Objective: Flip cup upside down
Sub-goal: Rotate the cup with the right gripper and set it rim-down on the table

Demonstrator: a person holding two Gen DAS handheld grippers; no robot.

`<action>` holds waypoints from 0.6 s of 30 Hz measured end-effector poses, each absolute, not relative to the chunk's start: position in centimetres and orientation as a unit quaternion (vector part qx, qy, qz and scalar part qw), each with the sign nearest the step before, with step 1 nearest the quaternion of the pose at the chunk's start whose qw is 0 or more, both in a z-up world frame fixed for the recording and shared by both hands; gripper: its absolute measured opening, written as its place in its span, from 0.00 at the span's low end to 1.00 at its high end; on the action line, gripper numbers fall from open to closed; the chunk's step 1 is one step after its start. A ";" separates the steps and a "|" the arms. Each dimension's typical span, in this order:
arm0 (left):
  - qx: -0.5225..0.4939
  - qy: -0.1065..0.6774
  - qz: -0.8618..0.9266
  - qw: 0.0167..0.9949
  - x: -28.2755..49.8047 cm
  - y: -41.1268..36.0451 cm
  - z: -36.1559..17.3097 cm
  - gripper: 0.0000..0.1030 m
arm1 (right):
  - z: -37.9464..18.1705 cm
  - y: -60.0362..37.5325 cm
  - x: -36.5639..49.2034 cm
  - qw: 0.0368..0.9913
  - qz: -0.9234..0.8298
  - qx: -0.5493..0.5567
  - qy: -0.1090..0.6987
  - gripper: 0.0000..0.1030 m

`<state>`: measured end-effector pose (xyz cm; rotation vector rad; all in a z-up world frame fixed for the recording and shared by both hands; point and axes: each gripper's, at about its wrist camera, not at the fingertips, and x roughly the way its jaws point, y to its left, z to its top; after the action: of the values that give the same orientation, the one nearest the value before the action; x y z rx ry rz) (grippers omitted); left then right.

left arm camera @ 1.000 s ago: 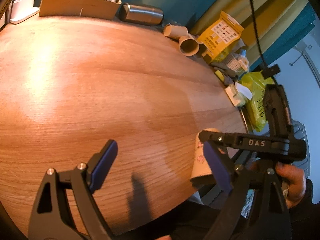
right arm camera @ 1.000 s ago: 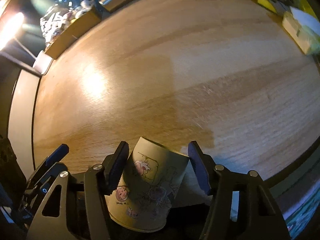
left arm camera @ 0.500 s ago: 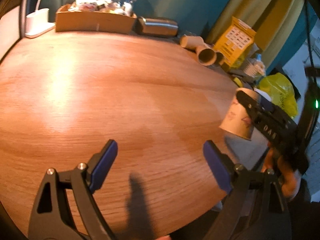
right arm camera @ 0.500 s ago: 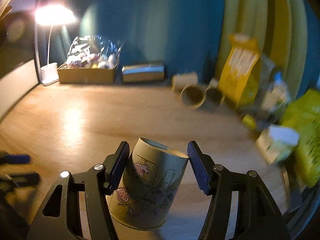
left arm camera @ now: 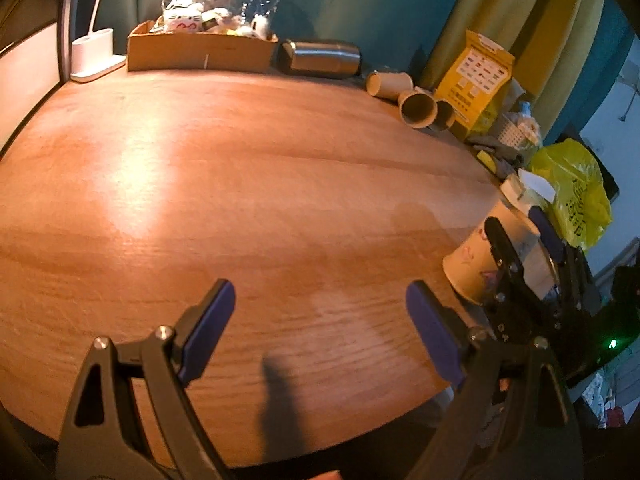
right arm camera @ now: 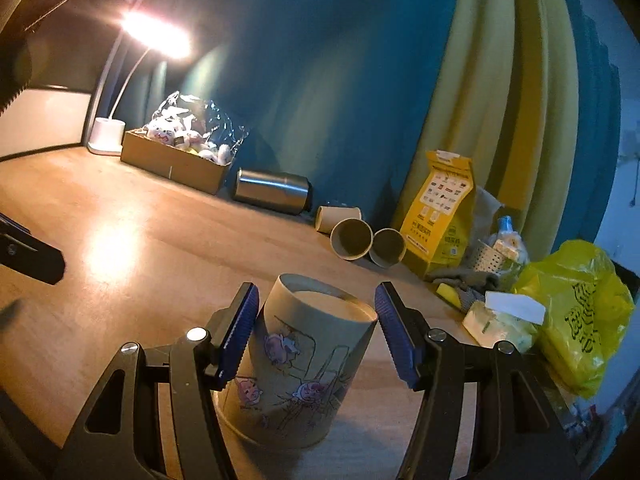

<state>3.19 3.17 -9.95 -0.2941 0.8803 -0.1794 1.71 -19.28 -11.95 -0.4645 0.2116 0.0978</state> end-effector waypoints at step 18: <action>-0.103 0.384 -0.063 0.915 1.5 1.1 -8.9 0.86 | -11.8 -20.8 1.4 0.971 0.084 -0.155 0.165 0.68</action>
<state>1.46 1.12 -8.93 -0.2127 0.7910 -0.1300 1.36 -20.85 -11.77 -0.3125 0.3330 0.1688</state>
